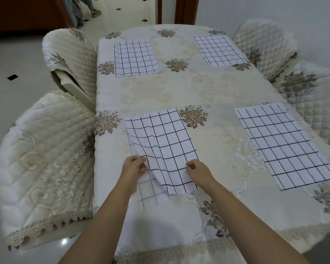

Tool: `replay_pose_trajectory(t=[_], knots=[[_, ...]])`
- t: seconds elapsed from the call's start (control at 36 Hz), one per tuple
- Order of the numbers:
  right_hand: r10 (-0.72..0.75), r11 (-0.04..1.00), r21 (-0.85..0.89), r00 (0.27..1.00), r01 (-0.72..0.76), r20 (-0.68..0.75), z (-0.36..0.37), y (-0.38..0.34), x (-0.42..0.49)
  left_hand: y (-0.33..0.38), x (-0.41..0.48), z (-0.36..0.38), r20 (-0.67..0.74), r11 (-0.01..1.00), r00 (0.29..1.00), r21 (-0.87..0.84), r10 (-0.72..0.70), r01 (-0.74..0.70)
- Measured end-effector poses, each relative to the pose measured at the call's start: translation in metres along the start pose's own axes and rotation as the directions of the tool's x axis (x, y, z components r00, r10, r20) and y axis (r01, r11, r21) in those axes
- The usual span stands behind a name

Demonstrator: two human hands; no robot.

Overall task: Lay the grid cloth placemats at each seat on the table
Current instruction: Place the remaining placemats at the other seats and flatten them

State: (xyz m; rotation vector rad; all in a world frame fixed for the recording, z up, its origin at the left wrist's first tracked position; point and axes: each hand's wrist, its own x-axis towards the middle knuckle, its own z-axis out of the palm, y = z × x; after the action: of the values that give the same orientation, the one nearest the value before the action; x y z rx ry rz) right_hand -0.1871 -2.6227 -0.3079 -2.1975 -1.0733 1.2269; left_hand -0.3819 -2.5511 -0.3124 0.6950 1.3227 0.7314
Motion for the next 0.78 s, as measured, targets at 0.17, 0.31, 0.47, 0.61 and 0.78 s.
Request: replay_pose_trajectory(t=[0.17,0.31,0.47,0.61,0.78], knots=[[-0.005,0.999,-0.054,1.0,0.006,0.016,0.003,0.0,0.005,0.003,-0.007,-0.005,-0.027,0.959,0.998,0.277,0.064,-0.054],[-0.07,0.983,-0.172,0.997,0.063,-0.034,0.008,0.002,0.008,-0.004,-0.006,-0.022,-0.021,0.872,0.997,0.486,0.076,-0.057],[-0.303,0.859,-0.482,0.929,0.17,-0.213,0.013,0.008,0.008,-0.011,-0.005,-0.029,-0.033,0.728,0.997,0.685,0.072,-0.03],[-0.443,0.762,-0.603,0.87,0.238,-0.216,0.012,0.019,0.014,-0.013,-0.005,-0.027,-0.052,0.649,0.996,0.761,0.077,-0.01],[-0.332,0.68,-0.713,0.939,0.173,-0.089,0.007,0.02,0.015,-0.013,-0.007,-0.025,-0.027,0.529,0.996,0.848,0.084,-0.022]])
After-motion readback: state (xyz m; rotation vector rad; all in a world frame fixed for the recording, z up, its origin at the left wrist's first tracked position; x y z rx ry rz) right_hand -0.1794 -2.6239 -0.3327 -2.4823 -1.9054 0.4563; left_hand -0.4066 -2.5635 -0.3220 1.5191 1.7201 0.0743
